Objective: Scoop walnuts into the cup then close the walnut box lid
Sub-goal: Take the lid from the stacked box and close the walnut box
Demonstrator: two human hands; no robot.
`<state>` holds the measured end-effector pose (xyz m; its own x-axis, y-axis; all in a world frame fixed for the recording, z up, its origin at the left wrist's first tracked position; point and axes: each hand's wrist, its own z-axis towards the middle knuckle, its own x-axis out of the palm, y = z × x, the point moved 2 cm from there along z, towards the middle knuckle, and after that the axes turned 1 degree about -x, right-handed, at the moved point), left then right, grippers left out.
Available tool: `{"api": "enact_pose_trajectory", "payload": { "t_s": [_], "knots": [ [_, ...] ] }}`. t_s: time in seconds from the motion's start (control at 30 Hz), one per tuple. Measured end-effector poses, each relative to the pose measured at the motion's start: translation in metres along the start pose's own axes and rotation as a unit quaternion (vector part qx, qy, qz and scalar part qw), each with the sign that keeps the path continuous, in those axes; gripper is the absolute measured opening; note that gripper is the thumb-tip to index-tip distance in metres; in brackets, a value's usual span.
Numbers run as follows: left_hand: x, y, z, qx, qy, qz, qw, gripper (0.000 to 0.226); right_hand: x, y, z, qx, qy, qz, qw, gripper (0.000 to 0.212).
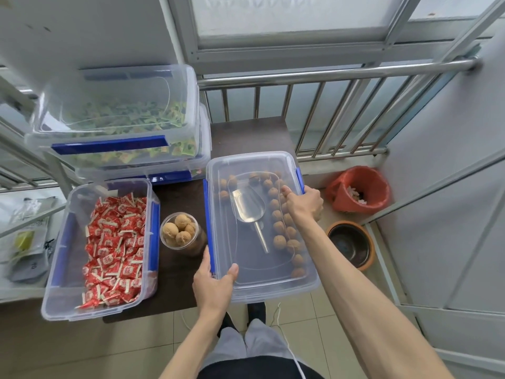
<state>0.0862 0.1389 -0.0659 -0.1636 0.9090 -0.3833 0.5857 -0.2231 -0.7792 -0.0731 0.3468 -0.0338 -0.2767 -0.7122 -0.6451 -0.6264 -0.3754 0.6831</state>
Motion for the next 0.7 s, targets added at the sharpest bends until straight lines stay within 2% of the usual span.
{"api": "enact_pose_trajectory", "payload": {
  "t_s": [0.1, 0.17, 0.27, 0.37, 0.43, 0.57, 0.7],
  "knots": [
    [-0.008, -0.003, 0.008, -0.007, 0.023, 0.017, 1.000, 0.082, -0.008, -0.004, 0.006, -0.059, 0.059, -0.005, 0.997, 0.041],
    [-0.013, -0.008, 0.018, -0.029, 0.041, -0.012, 0.999, 0.079, -0.017, -0.008, 0.008, -0.095, 0.102, -0.016, 0.990, 0.041],
    [-0.014, -0.016, 0.025, -0.031, 0.044, -0.024, 0.998, 0.073, -0.026, -0.013, 0.003, -0.133, 0.100, -0.038, 0.985, 0.054],
    [-0.008, -0.022, 0.016, 0.037, 0.016, 0.046, 0.998, 0.076, -0.020, -0.019, -0.006, -0.187, 0.081, -0.089, 0.975, 0.029],
    [-0.003, -0.025, 0.009, 0.063, -0.002, 0.080, 0.995, 0.072, -0.013, -0.023, -0.011, -0.170, 0.075, -0.084, 0.979, 0.027],
    [0.006, -0.030, 0.010, 0.062, -0.002, 0.110, 0.992, 0.072, -0.009, -0.018, -0.017, -0.127, 0.043, -0.061, 0.989, 0.025],
    [0.008, -0.031, 0.015, 0.087, -0.016, 0.143, 0.986, 0.071, -0.012, -0.009, -0.017, -0.127, 0.033, -0.081, 0.988, 0.027]
  ]
}}
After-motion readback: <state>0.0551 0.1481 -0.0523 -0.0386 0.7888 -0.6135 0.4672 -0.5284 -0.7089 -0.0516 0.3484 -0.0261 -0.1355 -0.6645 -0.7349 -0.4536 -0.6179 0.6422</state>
